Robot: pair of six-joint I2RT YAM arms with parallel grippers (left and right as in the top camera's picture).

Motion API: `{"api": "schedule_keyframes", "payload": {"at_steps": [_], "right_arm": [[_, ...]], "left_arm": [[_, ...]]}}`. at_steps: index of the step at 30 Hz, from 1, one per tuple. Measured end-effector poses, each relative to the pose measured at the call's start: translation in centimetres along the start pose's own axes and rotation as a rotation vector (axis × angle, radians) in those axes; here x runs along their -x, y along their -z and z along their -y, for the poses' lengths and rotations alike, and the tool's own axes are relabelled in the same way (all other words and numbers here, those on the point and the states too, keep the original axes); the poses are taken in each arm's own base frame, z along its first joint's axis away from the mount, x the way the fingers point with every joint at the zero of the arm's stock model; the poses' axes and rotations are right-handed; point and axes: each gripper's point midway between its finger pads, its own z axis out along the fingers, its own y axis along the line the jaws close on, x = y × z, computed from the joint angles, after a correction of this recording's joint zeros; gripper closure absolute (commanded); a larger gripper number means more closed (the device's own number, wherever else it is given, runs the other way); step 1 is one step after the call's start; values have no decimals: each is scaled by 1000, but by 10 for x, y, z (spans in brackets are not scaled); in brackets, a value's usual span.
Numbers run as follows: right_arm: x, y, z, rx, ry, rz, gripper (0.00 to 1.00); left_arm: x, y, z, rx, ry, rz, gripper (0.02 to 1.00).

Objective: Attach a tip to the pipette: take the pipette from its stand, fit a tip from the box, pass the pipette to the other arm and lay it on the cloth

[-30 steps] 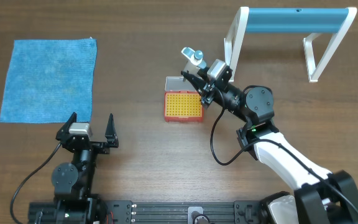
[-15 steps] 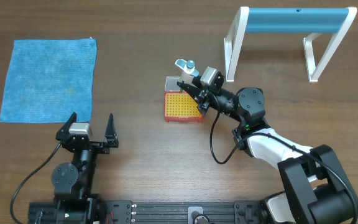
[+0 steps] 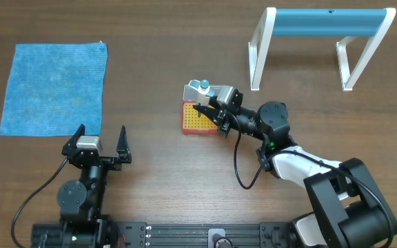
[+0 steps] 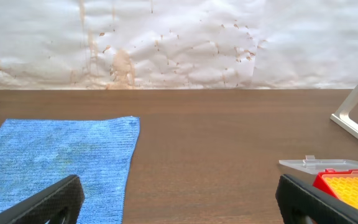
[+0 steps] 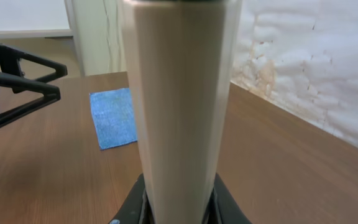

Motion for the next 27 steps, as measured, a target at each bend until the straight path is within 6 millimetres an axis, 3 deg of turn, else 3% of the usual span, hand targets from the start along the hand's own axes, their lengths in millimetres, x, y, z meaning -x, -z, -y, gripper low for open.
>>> {"api": "schedule_keyframes", "payload": {"at_steps": [6,17,23,27], "right_arm": [[-9,-2,1,0,0,-8,921],[-9,-2,6,-25,24,-8,923],[1,-7,11,-28,44,13,923],[-6,-9,13,-27,31,-1,921]], "left_arm": [[0,0,0,0,0,0,23],[0,0,0,0,0,0,20],[0,0,0,0,0,0,20],[0,0,0,0,0,0,20]]}}
